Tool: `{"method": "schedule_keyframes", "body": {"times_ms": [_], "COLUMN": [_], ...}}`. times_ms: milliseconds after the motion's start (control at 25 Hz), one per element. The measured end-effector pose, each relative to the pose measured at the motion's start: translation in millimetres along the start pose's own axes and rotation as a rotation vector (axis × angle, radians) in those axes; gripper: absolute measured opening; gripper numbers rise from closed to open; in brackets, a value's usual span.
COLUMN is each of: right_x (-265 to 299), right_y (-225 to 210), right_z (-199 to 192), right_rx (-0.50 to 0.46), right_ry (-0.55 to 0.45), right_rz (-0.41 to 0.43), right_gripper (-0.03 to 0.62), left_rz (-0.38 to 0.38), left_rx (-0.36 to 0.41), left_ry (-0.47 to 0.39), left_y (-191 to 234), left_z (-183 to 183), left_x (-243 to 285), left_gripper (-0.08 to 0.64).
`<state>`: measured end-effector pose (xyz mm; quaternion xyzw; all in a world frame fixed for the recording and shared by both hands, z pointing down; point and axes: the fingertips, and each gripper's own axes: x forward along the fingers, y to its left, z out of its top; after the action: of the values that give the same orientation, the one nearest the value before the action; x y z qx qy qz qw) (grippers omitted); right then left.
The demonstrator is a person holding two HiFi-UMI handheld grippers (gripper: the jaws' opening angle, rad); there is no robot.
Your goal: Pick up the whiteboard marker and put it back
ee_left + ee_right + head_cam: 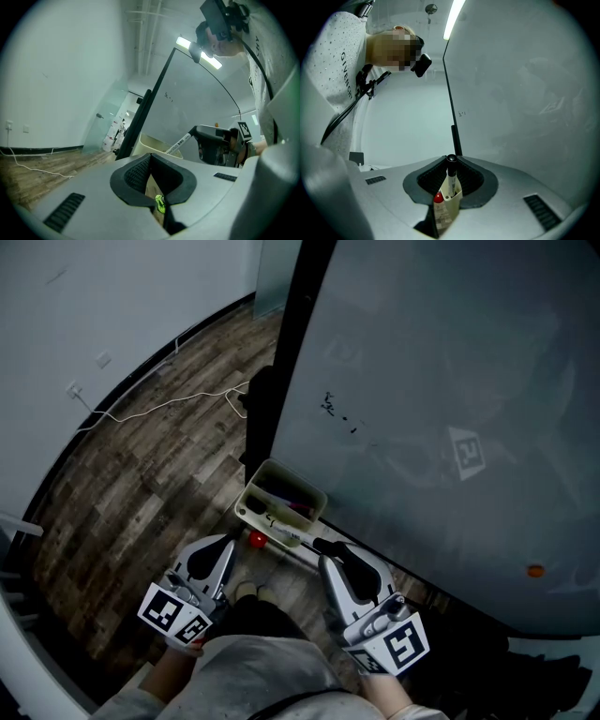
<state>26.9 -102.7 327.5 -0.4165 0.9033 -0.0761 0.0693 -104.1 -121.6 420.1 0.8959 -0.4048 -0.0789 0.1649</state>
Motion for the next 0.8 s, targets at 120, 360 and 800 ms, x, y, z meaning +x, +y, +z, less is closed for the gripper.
{"method": "schedule_keyframes", "body": {"times_ms": [120, 360, 800], "right_x": [1.0, 3.8, 9.7], "right_y": [-1.7, -5.3, -7.8], "right_z": [-3.5, -11.3, -26.5], "right_rx": [0.005, 0.01, 0.009], "right_ry": [0.003, 0.024, 0.052], "right_rz": [-0.002, -0.001, 0.009], "right_gripper": [0.077, 0.077, 0.077], "left_rz": [0.005, 0.014, 0.028], "left_rx": [-0.005, -0.013, -0.025], "left_ry": [0.006, 0.011, 0.023], "left_y": [1.9, 5.2, 10.2], "left_z": [-3.4, -9.0, -18.2], "left_x": [-0.7, 0.7, 1.4], "left_gripper": [0.015, 0.015, 0.015]}}
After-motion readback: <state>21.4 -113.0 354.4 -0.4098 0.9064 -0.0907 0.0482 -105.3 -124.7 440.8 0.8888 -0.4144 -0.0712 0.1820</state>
